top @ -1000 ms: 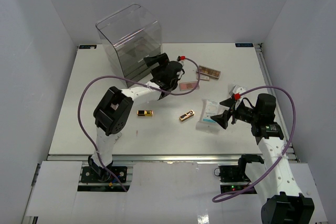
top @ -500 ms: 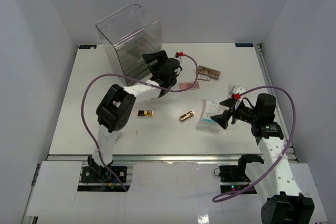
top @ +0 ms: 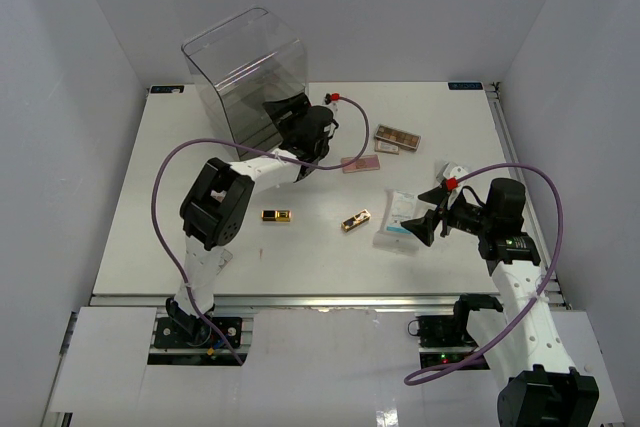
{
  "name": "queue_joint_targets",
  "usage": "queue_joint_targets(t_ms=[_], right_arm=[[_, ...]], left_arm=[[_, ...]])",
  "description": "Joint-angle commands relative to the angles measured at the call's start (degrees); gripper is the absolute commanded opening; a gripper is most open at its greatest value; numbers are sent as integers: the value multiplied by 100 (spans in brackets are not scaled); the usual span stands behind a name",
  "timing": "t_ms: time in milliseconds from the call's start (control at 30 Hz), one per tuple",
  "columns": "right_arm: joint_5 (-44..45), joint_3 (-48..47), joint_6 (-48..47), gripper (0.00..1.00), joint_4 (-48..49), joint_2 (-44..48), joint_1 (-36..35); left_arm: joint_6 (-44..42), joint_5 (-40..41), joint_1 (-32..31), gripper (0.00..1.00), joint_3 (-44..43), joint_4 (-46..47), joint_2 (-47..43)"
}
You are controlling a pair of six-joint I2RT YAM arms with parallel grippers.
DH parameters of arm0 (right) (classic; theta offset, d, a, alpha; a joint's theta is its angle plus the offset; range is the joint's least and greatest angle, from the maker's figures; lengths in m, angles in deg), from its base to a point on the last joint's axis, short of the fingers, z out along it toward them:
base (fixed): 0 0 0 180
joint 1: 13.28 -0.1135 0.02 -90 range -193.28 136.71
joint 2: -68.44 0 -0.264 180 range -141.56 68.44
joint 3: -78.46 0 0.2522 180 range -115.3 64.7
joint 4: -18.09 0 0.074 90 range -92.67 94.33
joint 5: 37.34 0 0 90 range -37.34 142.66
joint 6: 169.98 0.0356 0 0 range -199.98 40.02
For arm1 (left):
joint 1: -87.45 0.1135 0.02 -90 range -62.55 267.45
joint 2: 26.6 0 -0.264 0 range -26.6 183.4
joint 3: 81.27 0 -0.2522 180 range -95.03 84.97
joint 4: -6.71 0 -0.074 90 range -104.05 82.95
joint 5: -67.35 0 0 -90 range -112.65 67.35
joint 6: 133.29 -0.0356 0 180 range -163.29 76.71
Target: Organize the makeup
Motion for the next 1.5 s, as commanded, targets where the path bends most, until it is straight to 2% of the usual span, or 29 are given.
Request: queue_joint_targets(t_ms=[0, 233, 567, 767, 1167, 1467], right_arm=[[-185, -46, 21, 90, 74, 0, 20], [-228, -46, 21, 90, 79, -16, 20], [-250, -46, 21, 90, 71, 12, 20], [-263, -46, 21, 90, 78, 15, 20], [-532, -39, -30, 90, 69, -47, 19], [-541, -562, 446, 90, 63, -743, -20]], left_arm=[[91, 3, 121, 67, -215, 124, -16], [174, -30, 148, 44, -173, 117, -25], [366, -61, 192, 21, -90, 68, 52], [550, -60, 168, 1, -66, -64, -84], [762, -111, -389, 0, -293, -492, -781], [1046, -78, -756, 0, -541, -940, -1270]])
